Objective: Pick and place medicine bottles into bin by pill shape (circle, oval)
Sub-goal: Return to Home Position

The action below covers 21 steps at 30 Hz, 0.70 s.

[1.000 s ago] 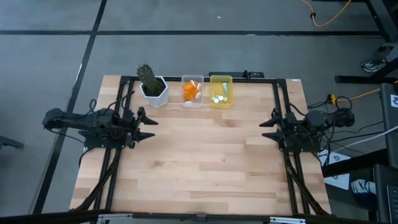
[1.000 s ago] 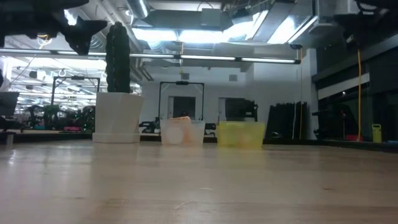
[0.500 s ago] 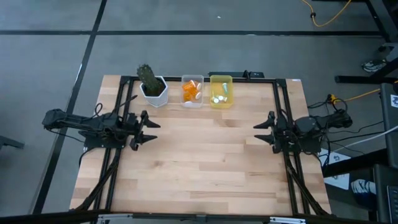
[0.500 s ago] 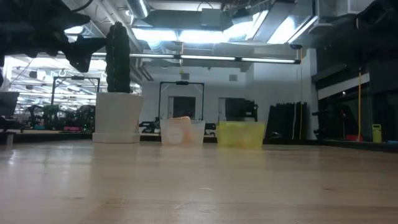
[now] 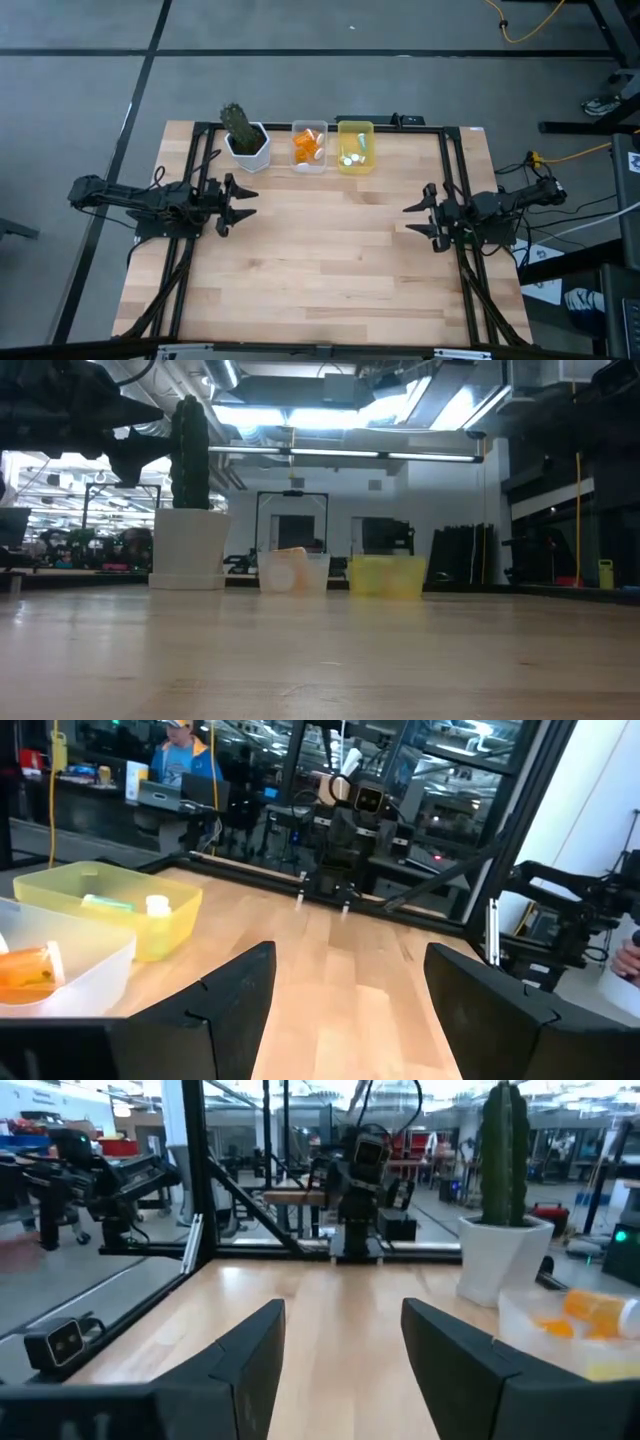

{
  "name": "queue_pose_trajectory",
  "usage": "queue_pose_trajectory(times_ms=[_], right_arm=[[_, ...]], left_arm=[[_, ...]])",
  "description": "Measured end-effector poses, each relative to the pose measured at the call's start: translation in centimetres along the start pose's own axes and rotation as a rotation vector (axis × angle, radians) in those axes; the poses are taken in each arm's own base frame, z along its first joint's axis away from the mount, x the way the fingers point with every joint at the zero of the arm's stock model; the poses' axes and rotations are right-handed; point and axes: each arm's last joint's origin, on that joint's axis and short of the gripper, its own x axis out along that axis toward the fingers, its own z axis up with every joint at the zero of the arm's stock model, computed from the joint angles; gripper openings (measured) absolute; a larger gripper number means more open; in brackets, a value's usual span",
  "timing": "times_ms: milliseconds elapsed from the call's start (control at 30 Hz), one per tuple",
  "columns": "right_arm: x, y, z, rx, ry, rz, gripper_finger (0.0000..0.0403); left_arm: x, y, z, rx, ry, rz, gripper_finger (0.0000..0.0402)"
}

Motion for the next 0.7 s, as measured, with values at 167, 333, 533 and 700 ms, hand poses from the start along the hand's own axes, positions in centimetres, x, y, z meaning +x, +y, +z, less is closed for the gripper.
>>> queue_pose_trajectory(times_ms=[167, 333, 533, 700], right_arm=[[0.01, 0.04, 0.00, -0.022, 0.000, 0.013, 0.0205], [0.01, 0.04, -0.01, 0.032, 0.001, 0.013, 0.0205], [0.01, 0.03, 0.00, 0.031, 0.001, 0.011, 0.0205], [0.01, 0.03, 0.00, 0.030, 0.001, 0.010, 0.0205]], left_arm=[[0.00, 0.00, 0.00, -0.001, 0.000, -0.001, 0.0251], [0.00, -0.01, 0.00, -0.002, 0.000, -0.002, 0.0251], [0.00, -0.01, 0.00, -0.002, 0.000, -0.003, 0.0251], [0.00, -0.01, 0.00, -0.002, 0.000, -0.003, 0.0251]])
